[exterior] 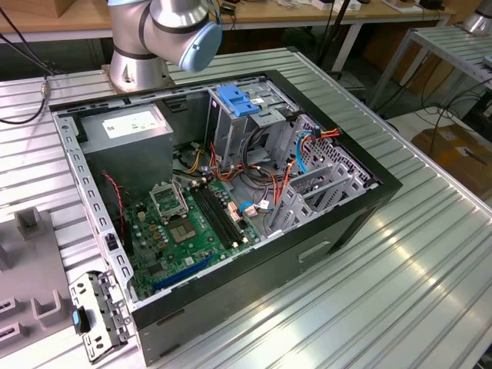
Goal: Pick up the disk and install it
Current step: 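Pick up the disk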
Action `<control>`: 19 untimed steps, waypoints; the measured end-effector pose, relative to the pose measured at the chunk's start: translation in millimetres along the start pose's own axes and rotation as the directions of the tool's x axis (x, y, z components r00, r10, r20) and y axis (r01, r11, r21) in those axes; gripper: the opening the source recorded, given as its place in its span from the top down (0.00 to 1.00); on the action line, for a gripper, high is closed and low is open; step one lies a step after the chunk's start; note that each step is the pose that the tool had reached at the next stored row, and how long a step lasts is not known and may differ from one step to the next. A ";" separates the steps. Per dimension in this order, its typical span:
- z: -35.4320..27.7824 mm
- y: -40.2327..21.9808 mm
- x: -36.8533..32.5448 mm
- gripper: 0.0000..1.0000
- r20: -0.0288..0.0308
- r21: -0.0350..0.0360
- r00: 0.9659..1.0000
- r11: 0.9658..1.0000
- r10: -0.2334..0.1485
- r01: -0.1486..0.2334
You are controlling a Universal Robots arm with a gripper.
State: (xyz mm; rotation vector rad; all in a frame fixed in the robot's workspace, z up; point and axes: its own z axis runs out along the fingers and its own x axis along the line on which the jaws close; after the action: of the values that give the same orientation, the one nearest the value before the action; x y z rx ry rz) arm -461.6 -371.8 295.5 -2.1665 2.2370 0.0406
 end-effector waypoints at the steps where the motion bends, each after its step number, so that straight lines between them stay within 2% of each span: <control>1: 0.1 0.0 0.0 0.62 0.000 0.000 1.000 1.000 0.000 0.000; 2: 0.1 0.0 0.0 0.62 0.000 0.000 1.000 1.000 0.000 0.000; 3: 0.0 0.0 0.0 0.55 0.000 0.000 1.000 1.000 0.000 0.000; 8: -0.1 0.1 0.0 0.55 0.000 -0.001 1.000 1.000 0.000 0.000; 9: -0.1 0.1 0.0 0.57 0.000 -0.001 1.000 1.000 0.000 0.000; 10: -0.1 0.0 0.0 0.63 0.000 -0.001 1.000 1.000 0.000 0.000; 16: -0.1 0.0 0.0 0.63 -0.001 0.000 1.000 1.000 0.000 0.000; 19: -2.5 0.1 -0.1 0.63 -0.003 0.000 1.000 1.000 0.000 0.000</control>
State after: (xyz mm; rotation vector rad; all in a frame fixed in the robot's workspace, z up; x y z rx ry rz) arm -461.6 -371.8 298.0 -2.1683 2.2389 0.0374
